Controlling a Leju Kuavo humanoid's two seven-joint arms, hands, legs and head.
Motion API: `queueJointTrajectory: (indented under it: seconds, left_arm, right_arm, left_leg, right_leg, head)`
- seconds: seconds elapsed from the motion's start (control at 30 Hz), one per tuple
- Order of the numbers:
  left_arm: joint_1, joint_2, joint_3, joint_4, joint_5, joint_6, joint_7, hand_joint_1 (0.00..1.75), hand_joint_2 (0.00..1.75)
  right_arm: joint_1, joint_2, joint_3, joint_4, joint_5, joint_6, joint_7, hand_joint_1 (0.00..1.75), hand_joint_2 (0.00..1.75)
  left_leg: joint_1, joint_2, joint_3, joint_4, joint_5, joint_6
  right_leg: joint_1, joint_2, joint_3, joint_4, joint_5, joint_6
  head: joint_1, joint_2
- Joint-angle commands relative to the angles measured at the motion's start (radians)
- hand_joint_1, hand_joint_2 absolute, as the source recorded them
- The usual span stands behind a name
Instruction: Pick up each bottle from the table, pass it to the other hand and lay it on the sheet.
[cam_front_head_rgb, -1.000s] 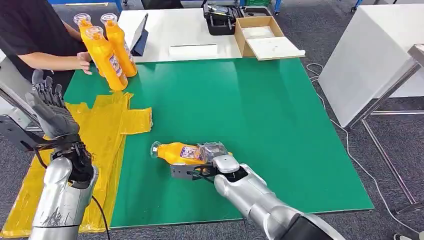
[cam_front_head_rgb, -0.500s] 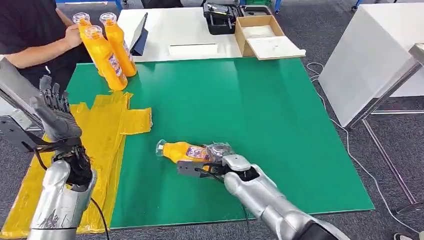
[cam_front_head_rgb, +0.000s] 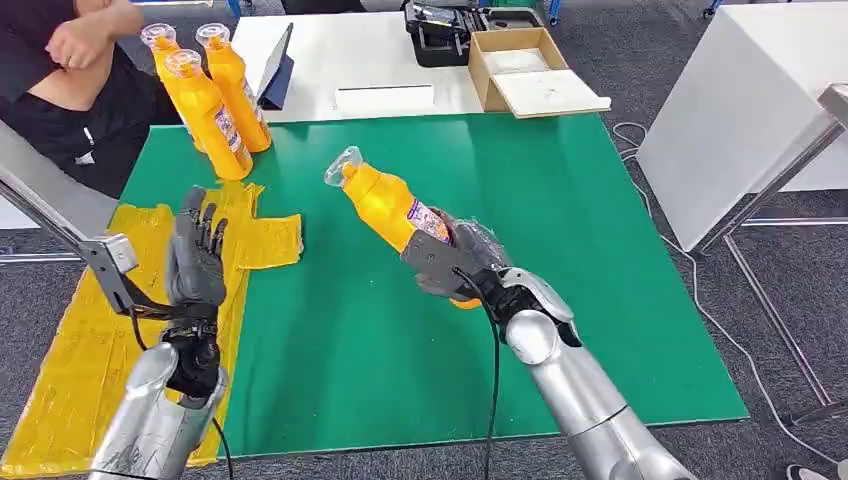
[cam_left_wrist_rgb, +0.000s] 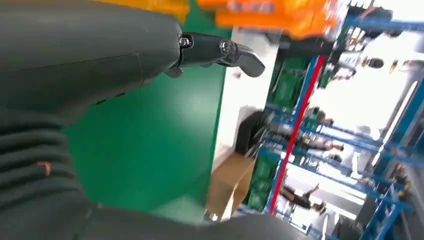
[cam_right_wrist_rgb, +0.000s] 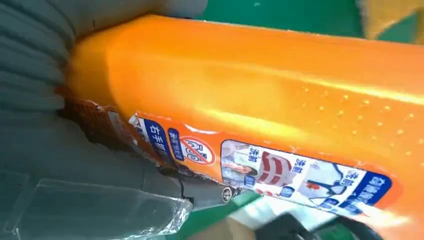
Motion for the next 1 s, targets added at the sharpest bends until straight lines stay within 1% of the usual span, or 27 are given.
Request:
queueJointTrajectory:
  seconds: [0.03, 0.4, 0.47, 0.5, 0.63, 0.7, 0.77, 0.9, 1.0]
  left_arm:
    - [-0.075, -0.049, -0.124, 0.06, 0.022, -0.033, 0.019, 0.0, 1.75]
    - [-0.082, -0.051, -0.127, 0.06, 0.019, -0.03, 0.023, 0.0, 1.75]
    - [-0.11, -0.069, -0.145, 0.062, 0.025, -0.042, 0.031, 0.0, 1.75]
    - [-0.123, -0.075, -0.157, 0.062, 0.026, -0.043, 0.037, 0.0, 1.75]
    - [-0.178, -0.1, -0.201, 0.05, 0.065, -0.043, 0.081, 0.0, 1.75]
    - [-0.192, -0.107, -0.213, 0.038, 0.105, -0.053, 0.117, 0.0, 1.75]
    - [-0.203, -0.113, -0.216, 0.034, 0.11, -0.047, 0.127, 0.0, 1.75]
    - [-0.185, -0.106, -0.225, 0.013, 0.131, -0.061, 0.142, 0.0, 1.75]
    - [-0.198, -0.109, -0.239, 0.001, 0.174, -0.072, 0.183, 0.0, 1.75]
  right_arm:
    - [-0.06, 0.035, 0.049, 0.084, 0.091, -0.1, 0.058, 1.75, 1.75]
    - [-0.069, 0.04, 0.05, 0.106, 0.103, -0.103, 0.063, 1.75, 1.75]
    - [-0.098, 0.067, 0.061, 0.17, 0.141, -0.104, 0.061, 1.75, 1.75]
    - [-0.12, 0.081, 0.075, 0.208, 0.162, -0.101, 0.054, 1.75, 1.75]
    - [-0.258, 0.181, 0.173, 0.441, 0.298, -0.113, 0.047, 1.75, 1.75]
    - [-0.291, 0.217, 0.211, 0.504, 0.345, -0.122, 0.053, 1.75, 1.75]
    - [-0.3, 0.234, 0.215, 0.518, 0.351, -0.125, 0.06, 1.75, 1.75]
    - [-0.297, 0.235, 0.238, 0.521, 0.372, -0.129, 0.051, 1.75, 1.75]
    - [-0.309, 0.26, 0.277, 0.527, 0.396, -0.132, 0.051, 1.75, 1.75]
  left_leg:
    - [0.0, -0.002, 0.001, 0.001, 0.0, -0.003]
    - [0.001, 0.0, 0.001, 0.0, -0.001, -0.003]
    - [0.001, 0.0, 0.002, 0.0, -0.001, -0.004]
    - [0.001, 0.0, 0.0, 0.001, -0.001, -0.003]
    - [0.001, 0.002, -0.001, 0.002, -0.001, -0.003]
    - [0.001, 0.004, 0.0, 0.002, -0.001, -0.004]
    - [0.001, 0.003, 0.0, 0.001, 0.0, -0.003]
    - [0.001, -0.001, 0.001, 0.001, 0.0, -0.003]
    - [0.001, 0.001, 0.0, 0.001, 0.0, -0.002]
  right_leg:
    - [0.0, -0.003, 0.002, 0.0, -0.001, -0.001]
    - [0.0, -0.002, 0.002, 0.0, -0.001, -0.001]
    - [0.0, -0.002, 0.003, 0.001, -0.001, -0.001]
    - [0.001, -0.002, 0.001, 0.001, -0.001, -0.001]
    - [0.0, 0.0, 0.0, 0.002, 0.0, -0.001]
    - [0.001, 0.002, 0.0, 0.003, 0.0, -0.001]
    - [0.001, 0.002, 0.0, 0.002, 0.0, -0.001]
    - [0.001, -0.002, 0.002, 0.001, -0.001, -0.001]
    - [0.001, 0.0, 0.001, 0.002, -0.001, 0.0]
  head:
    - [0.0, 0.0]
    - [0.0, 0.0]
    - [0.0, 0.0]
    - [0.0, 0.0]
    - [0.0, 0.0]
    - [0.0, 0.0]
    - [0.0, 0.0]
    - [0.0, 0.0]
    - [0.0, 0.0]
